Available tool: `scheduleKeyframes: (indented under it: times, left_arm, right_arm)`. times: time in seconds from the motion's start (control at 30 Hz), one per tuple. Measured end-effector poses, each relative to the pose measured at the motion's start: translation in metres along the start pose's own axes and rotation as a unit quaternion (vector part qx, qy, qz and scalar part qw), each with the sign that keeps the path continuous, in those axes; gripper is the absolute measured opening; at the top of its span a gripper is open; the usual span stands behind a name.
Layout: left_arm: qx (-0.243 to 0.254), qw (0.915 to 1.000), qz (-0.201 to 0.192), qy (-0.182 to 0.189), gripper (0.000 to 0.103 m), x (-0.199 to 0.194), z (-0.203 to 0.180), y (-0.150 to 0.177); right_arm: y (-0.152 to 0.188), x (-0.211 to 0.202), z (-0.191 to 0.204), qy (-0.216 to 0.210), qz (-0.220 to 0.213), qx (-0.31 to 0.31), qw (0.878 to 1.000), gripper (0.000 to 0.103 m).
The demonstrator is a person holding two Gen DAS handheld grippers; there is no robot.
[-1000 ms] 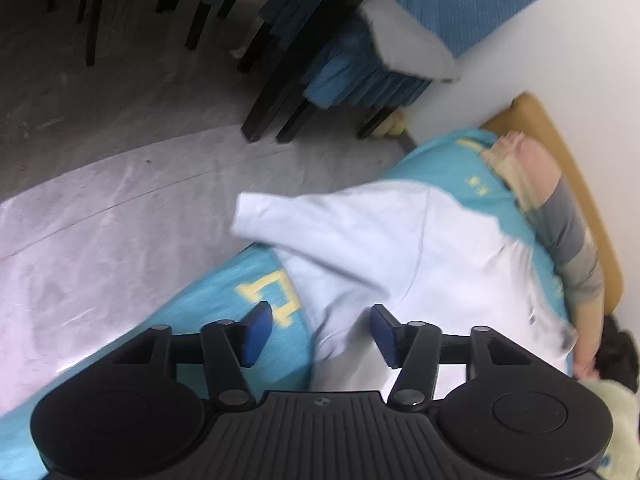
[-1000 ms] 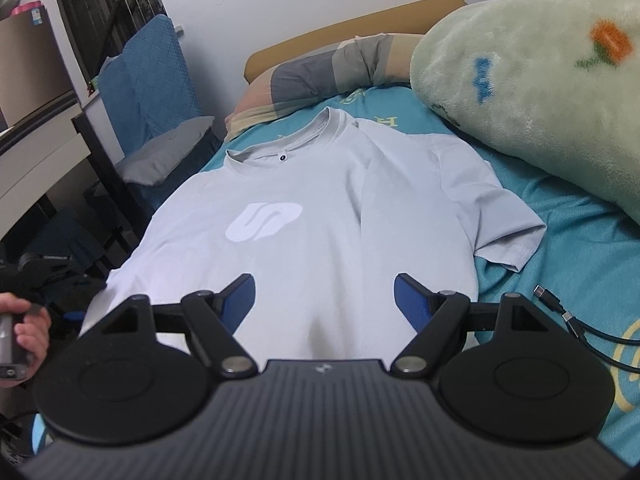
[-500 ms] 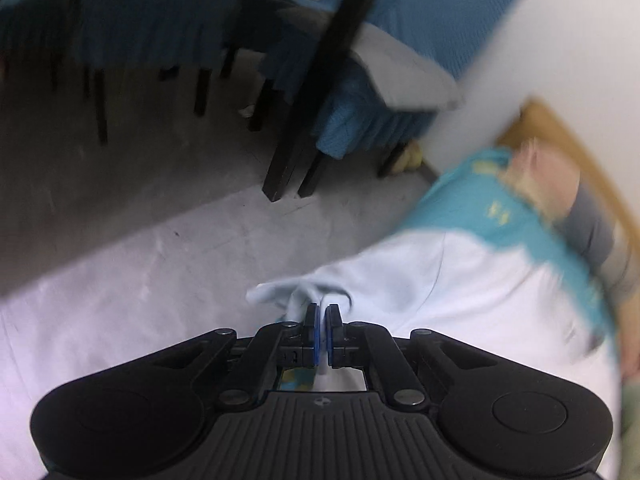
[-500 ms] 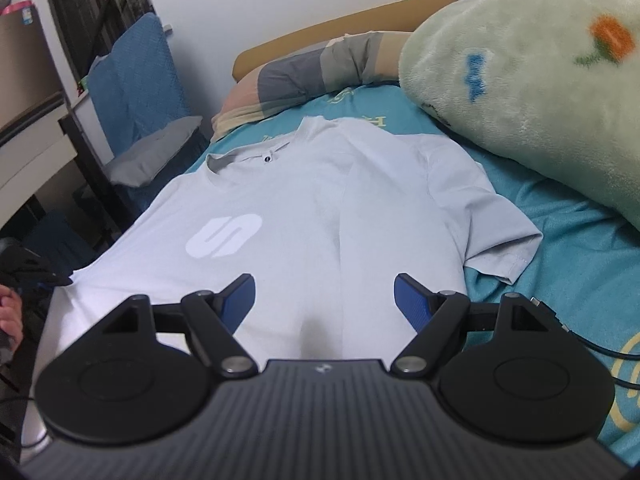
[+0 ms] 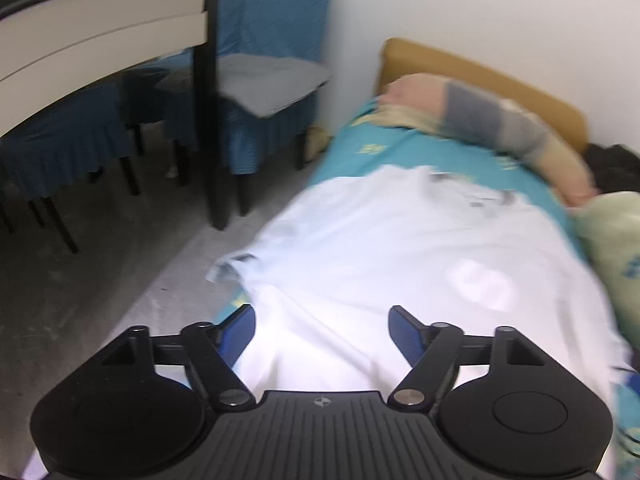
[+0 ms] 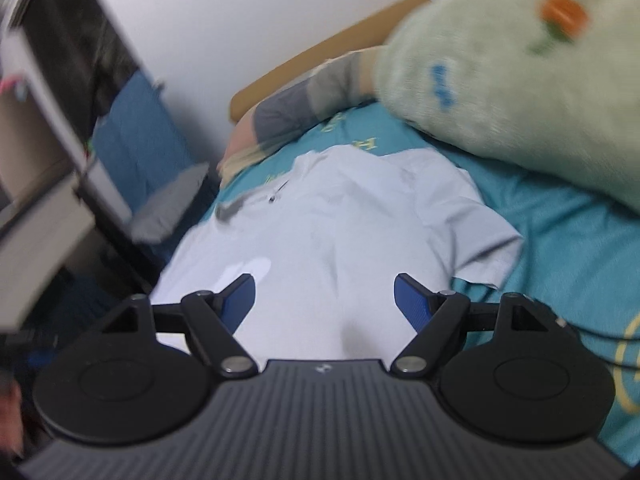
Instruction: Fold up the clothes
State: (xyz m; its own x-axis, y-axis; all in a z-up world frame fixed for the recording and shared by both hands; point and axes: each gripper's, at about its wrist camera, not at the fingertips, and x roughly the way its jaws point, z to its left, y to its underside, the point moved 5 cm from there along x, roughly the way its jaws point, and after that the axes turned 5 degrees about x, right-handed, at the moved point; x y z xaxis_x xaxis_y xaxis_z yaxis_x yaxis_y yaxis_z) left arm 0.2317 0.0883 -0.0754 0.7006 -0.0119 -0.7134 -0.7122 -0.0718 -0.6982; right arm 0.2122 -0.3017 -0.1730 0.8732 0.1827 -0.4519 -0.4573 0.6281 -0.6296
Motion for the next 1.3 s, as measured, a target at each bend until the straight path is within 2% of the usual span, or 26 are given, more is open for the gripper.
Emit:
scheduleKeyframes:
  times: [0.07,0.17,0.27,0.4,0.53,0.6,0.77,0.83,0.9,0.93,1.03,1.07,1.13,1.23,1.3]
  left_arm:
    - [-0.010,0.9996,-0.010,0.023,0.081,-0.027,-0.016,0.009]
    - [-0.042,0.9962,-0.036,0.068,0.082,-0.055,-0.038,0.026]
    - [-0.060,0.9924,-0.037,0.101,0.082,-0.059,-0.054,0.041]
    - [-0.053,0.9932,-0.027,0.100,0.082,-0.046,-0.063,0.045]
    - [-0.069,0.9917,-0.038,0.101,0.082,-0.029,-0.062,0.036]
    - [-0.080,0.9906,-0.044,0.102,0.082,-0.019,-0.060,0.029]
    - [-0.089,0.9904,-0.058,0.088,0.081,0.000,-0.052,0.015]
    - [-0.094,0.9908,-0.057,0.079,0.081,0.006,-0.047,0.012]
    - [-0.099,0.9903,-0.055,0.081,0.080,0.007,-0.043,0.010]
    - [-0.099,0.9902,-0.056,0.081,0.080,0.005,-0.041,0.008]
    - [-0.088,0.9910,-0.070,0.074,0.080,-0.004,-0.038,0.004]
    - [-0.083,0.9911,-0.075,0.072,0.080,-0.008,-0.037,0.003]
    - [-0.080,0.9907,-0.084,0.071,0.080,-0.015,-0.034,0.001]
    - [-0.090,0.9887,-0.095,0.074,0.080,-0.024,-0.025,-0.002]
    - [-0.099,0.9874,-0.102,0.069,0.080,-0.028,-0.015,-0.005]
  right_arm:
    - [-0.006,-0.002,-0.019,-0.009,0.000,0.061,0.998,0.081]
    - [-0.010,0.006,-0.047,-0.019,0.011,0.147,0.989,0.081]
    - [-0.009,0.021,-0.072,-0.016,0.021,0.208,0.978,0.081]
    - [-0.007,0.043,-0.099,-0.017,0.019,0.265,0.964,0.080]
    - [-0.017,0.063,-0.104,-0.049,0.000,0.286,0.957,0.081]
    - [-0.026,0.075,-0.100,-0.056,-0.010,0.281,0.958,0.081]
    - [-0.042,0.110,-0.081,-0.009,-0.020,0.197,0.980,0.080]
    - [-0.047,0.116,-0.071,0.034,-0.027,0.147,0.988,0.068]
    - [-0.047,0.115,-0.060,0.084,-0.038,0.098,0.991,0.032]
    - [-0.047,0.111,-0.053,0.106,-0.048,0.074,0.990,0.025]
    - [-0.046,0.096,-0.022,0.159,-0.090,-0.017,0.983,0.018]
    - [-0.045,0.089,-0.009,0.174,-0.106,-0.051,0.978,0.013]
    - [-0.043,0.080,0.016,0.189,-0.133,-0.110,0.967,0.012]
    - [-0.042,0.084,0.057,0.188,-0.149,-0.195,0.951,0.009]
    - [-0.037,0.092,0.090,0.170,-0.147,-0.248,0.942,0.008]
